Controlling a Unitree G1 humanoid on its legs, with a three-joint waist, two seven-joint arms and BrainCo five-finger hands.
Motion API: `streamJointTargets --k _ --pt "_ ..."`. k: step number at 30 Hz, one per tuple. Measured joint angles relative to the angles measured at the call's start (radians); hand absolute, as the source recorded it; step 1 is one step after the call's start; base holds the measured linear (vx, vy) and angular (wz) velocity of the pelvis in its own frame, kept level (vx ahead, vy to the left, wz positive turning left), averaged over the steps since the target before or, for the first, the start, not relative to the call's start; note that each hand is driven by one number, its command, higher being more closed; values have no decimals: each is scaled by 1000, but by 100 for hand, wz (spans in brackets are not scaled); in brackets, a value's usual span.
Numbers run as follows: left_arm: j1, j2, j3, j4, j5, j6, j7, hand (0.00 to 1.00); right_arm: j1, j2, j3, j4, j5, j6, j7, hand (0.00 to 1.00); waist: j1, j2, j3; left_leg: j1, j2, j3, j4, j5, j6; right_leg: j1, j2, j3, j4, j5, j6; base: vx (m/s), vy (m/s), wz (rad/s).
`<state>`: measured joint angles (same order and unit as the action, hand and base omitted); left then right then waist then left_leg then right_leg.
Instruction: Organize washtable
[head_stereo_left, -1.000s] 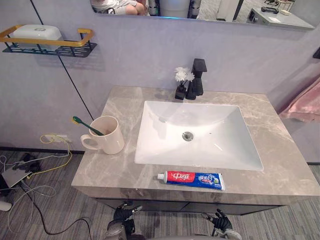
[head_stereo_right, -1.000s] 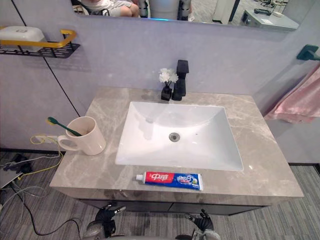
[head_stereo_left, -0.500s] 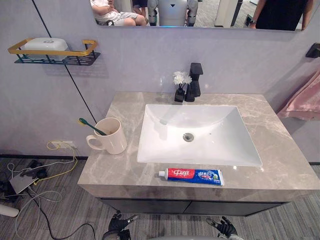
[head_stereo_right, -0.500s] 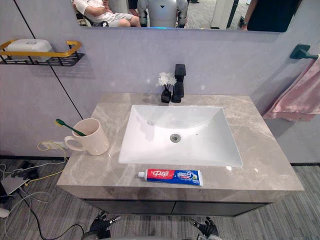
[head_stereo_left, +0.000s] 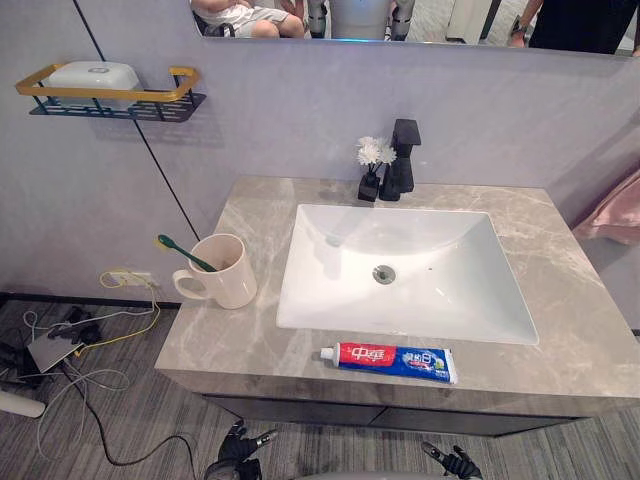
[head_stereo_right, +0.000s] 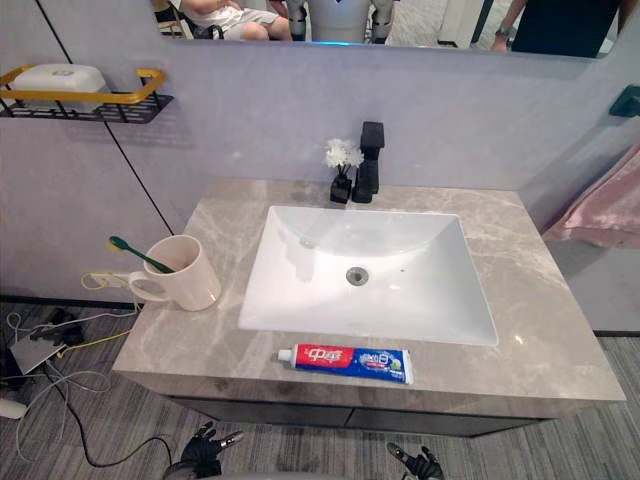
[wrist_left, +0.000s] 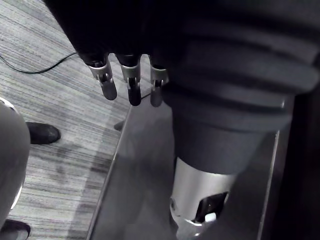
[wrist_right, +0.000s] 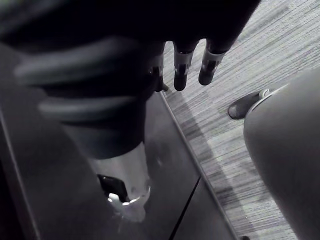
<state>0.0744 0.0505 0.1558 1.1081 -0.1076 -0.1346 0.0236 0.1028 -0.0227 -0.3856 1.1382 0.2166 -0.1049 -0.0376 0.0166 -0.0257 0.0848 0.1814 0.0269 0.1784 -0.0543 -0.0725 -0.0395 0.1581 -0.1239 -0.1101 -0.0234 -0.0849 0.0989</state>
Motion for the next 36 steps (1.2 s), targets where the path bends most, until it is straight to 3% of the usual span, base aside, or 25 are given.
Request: streamJointTargets --k 6,11,15,17,19,20,22,23,26,28,36 --pt "-2 4 32 3 -16 0 2 0 10 -9 -32 24 1 1 0 0 0 -4 5 -4 -3 -24 14 0 0 13 -6 -25 2 0 0 -36 -40 11" --pt "29 23 182 1 -38 3 8 0 15 -36 -91 24 3 2 0 0 0 11 14 -11 -5 -39 23 0 0 14 -12 -35 8 2 2 -83 -31 7" --pt "65 101 342 -66 -61 14 34 0 23 -61 -128 18 8 2 0 0 6 23 18 -15 -1 -49 22 1 1 14 -13 -53 17 1 3 -69 -36 12" --pt "66 156 457 -240 -119 16 55 0 46 -63 -129 -13 8 1 0 0 35 27 20 -21 1 -57 23 2 1 14 -13 -63 19 1 3 -45 -35 13" --pt "68 189 487 -463 -186 2 88 0 73 -58 -128 -40 11 0 1 0 56 23 17 -33 0 -75 28 3 0 15 -15 -85 20 -1 2 -25 -39 25" --pt "73 199 489 -544 -210 -7 97 0 80 -56 -127 -51 11 0 1 0 60 22 16 -36 -1 -80 29 6 5 15 -16 -92 20 -1 2 -8 -40 37" --pt "90 197 520 -877 -236 -45 148 0 84 -41 -126 -77 21 -2 1 0 60 17 11 -48 -7 -99 40 6 5 19 -23 -120 29 -11 6 14 -21 32" --pt "96 195 519 -945 -232 -59 163 0 84 -37 -121 -82 23 -2 1 0 63 11 6 -48 -8 -102 46 6 5 25 -24 -124 30 -11 6 34 -8 19" --pt "93 158 473 -1261 -191 -74 212 0 82 -19 -113 -106 30 0 16 0 78 21 4 -49 -13 -122 69 2 8 46 -37 -150 33 -11 6 13 9 20" --pt "94 147 351 -1486 -76 -77 224 0 80 -12 -106 -107 32 7 23 0 82 24 3 -52 -15 -150 74 1 9 58 -38 -179 35 -11 6 -32 -17 32" --pt "94 150 -85 -1821 165 -97 172 0 80 -5 -61 -131 49 17 46 0 70 25 1 -60 -10 -153 106 -4 10 63 -34 -188 35 -15 3 -84 -19 3"
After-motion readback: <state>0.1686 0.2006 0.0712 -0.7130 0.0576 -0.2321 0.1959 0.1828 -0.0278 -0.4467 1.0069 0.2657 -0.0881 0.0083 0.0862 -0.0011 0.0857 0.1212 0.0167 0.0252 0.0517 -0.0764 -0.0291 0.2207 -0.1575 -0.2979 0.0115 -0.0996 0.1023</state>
